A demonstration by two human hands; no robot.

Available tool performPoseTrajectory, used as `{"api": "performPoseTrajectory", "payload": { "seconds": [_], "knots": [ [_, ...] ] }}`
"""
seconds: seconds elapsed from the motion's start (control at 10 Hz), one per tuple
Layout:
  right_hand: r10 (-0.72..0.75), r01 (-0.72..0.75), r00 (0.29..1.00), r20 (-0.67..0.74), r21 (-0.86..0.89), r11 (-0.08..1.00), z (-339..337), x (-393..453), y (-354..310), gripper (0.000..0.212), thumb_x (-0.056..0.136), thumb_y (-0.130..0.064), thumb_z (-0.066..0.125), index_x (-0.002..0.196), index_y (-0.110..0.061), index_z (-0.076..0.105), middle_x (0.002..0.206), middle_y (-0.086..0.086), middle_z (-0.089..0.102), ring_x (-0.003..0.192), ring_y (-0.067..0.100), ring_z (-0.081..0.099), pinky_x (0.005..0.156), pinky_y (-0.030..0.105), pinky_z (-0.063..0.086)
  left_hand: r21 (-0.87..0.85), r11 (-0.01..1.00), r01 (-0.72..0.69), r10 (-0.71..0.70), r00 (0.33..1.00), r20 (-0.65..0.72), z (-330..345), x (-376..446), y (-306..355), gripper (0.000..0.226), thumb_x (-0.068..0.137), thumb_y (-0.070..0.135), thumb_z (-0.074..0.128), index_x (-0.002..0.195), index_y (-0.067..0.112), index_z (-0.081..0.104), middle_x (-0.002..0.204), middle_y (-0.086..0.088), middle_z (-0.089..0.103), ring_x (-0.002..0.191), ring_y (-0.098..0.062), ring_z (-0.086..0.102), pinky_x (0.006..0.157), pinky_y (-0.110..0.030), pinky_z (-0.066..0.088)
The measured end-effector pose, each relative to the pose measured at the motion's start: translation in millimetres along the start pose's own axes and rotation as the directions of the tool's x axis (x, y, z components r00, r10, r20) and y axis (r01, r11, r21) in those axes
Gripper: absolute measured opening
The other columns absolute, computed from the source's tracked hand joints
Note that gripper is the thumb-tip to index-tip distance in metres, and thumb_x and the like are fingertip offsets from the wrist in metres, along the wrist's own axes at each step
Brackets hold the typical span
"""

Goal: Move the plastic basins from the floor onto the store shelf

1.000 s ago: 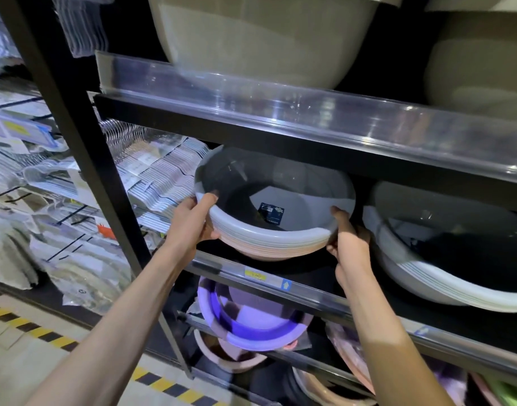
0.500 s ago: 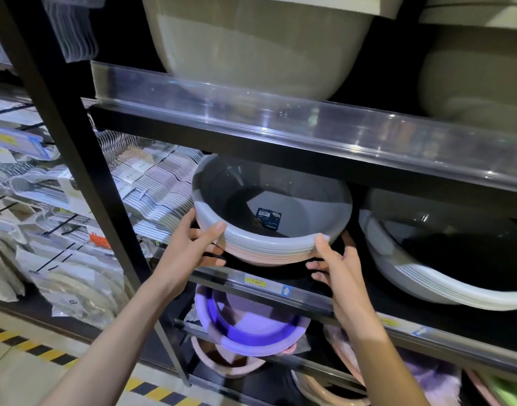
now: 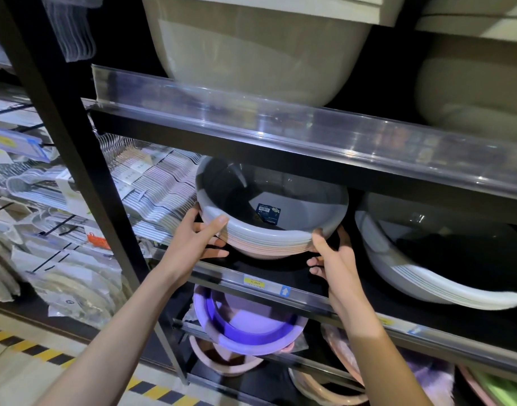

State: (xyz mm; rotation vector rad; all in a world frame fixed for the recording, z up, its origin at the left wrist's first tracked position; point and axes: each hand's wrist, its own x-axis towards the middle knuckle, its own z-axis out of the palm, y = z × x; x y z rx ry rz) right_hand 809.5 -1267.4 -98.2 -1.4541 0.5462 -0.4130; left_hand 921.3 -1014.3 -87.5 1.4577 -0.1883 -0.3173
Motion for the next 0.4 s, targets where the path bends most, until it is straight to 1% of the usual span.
{"api": "performPoseTrajectory", "payload": {
  "seconds": [0.1, 0.2, 0.3, 0.4],
  "knots": [
    [0.005, -0.005, 1.0, -0.006, -0.024, 1.0, -1.0, -1.8, -1.6, 0.082, 0.071, -0.057, 0.072, 0.143, -0.029, 0.042, 0.08, -0.004, 0.077, 0.06, 0.012, 0.061, 0.053, 0.028, 0.05, 0.028, 0.999, 0.017, -0.018, 1.0, 0.014, -1.4, -0.6, 2.6, 0.084, 0.083, 0.049, 0.078, 0.151, 0.02, 0.038, 0.121, -0.025, 0.063, 0.088, -0.027, 0.073, 0.079, -0.047, 0.064],
    [-0.003, 0.001, 1.0, -0.018, -0.072, 0.997, -2.6, -7.4, -7.3, 0.082, 0.07, -0.061, 0.071, 0.141, -0.03, 0.044, 0.088, 0.002, 0.078, 0.065, 0.014, 0.064, 0.057, 0.03, 0.052, 0.053, 0.998, 0.043, -0.043, 0.999, 0.007, -2.4, -2.7, 8.3, 0.091, 0.081, 0.05, 0.079, 0.155, 0.02, 0.034, 0.122, -0.022, 0.064, 0.088, -0.027, 0.072, 0.079, -0.049, 0.064],
    [0.013, -0.017, 0.999, -0.039, -0.123, 0.992, -8.3, -21.4, -11.6, 0.089, 0.07, -0.067, 0.07, 0.143, -0.029, 0.037, 0.1, 0.004, 0.074, 0.07, 0.013, 0.067, 0.062, 0.029, 0.053, 0.101, 0.993, 0.062, -0.062, 0.998, 0.003, -5.5, -12.1, 11.9, 0.101, 0.076, 0.055, 0.08, 0.157, 0.023, 0.03, 0.119, -0.018, 0.065, 0.085, -0.027, 0.073, 0.074, -0.044, 0.065],
    [0.027, -0.036, 0.998, -0.056, -0.178, 0.983, -14.0, -37.3, -14.1, 0.089, 0.077, -0.063, 0.069, 0.149, -0.029, 0.03, 0.107, 0.004, 0.072, 0.072, 0.011, 0.068, 0.065, 0.027, 0.052, 0.165, 0.983, 0.077, -0.078, 0.997, 0.003, -11.0, -27.2, 15.7, 0.103, 0.075, 0.06, 0.08, 0.159, 0.029, 0.029, 0.117, -0.012, 0.067, 0.09, -0.029, 0.075, 0.074, -0.043, 0.065]
  ]
}}
